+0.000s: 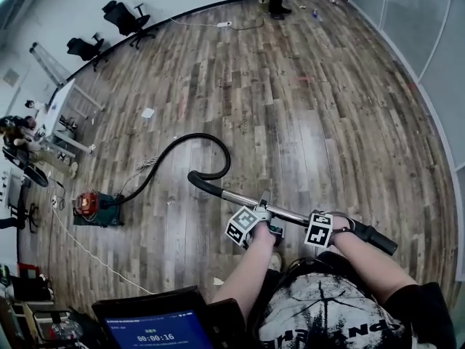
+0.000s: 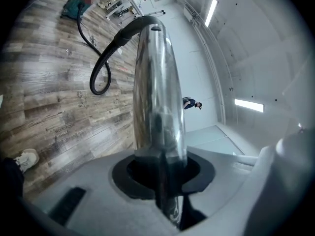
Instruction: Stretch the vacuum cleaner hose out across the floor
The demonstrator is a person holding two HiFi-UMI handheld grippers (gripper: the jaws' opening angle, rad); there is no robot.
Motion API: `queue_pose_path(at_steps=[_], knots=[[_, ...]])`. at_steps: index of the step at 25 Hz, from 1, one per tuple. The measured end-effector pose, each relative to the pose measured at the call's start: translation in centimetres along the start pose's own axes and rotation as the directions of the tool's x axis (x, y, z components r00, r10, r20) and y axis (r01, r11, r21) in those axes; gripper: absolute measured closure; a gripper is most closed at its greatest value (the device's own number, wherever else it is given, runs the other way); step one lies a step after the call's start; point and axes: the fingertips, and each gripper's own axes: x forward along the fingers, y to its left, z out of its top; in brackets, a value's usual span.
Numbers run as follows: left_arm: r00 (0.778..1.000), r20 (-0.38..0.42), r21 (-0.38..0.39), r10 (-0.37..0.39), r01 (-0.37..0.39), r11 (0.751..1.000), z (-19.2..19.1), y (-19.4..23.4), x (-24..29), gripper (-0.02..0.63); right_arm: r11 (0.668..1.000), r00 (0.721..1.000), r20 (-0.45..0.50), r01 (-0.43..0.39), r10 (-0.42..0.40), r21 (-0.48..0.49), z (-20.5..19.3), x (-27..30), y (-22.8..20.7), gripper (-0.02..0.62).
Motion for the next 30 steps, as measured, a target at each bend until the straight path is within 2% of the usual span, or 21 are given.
queue_pose_path(at_steps=[8, 16, 20, 25, 30], knots=[[0.989, 0.144, -0.024, 0.043, -0.040, 0.999, -8.4, -2.3, -1.8, 0.517, 0.988, 0.995, 0.021, -0.096, 0.099, -0.120, -8.9, -3.3, 1.7, 0.494], [0.958, 0.269, -0.082, 0.096, -0.077, 0.994, -10.9, 0.1, -6.0, 0.518, 0.957, 0.988, 0.007, -0.147, 0.154, -0.249, -11.0, -2.5, 4.3, 0.494], [0.954, 0.282, -0.084, 0.099, -0.079, 0.993, -12.5, 0.6, -8.6, 0.518, 0.955, 0.988, 0.004, -0.151, 0.157, -0.253, -12.1, -2.7, 7.2, 0.494], [0.958, 0.283, -0.074, 0.055, -0.035, 0.997, -14.2, 0.9, -12.4, 0.518, 0.962, 0.993, 0.002, -0.112, 0.116, -0.251, -12.9, -3.1, 11.1, 0.494], [0.967, 0.254, -0.079, 0.027, -0.007, 0.997, -18.7, 1.9, -16.2, 0.518, 0.970, 0.996, -0.010, -0.085, 0.085, -0.227, -16.1, -3.6, 16.4, 0.494]])
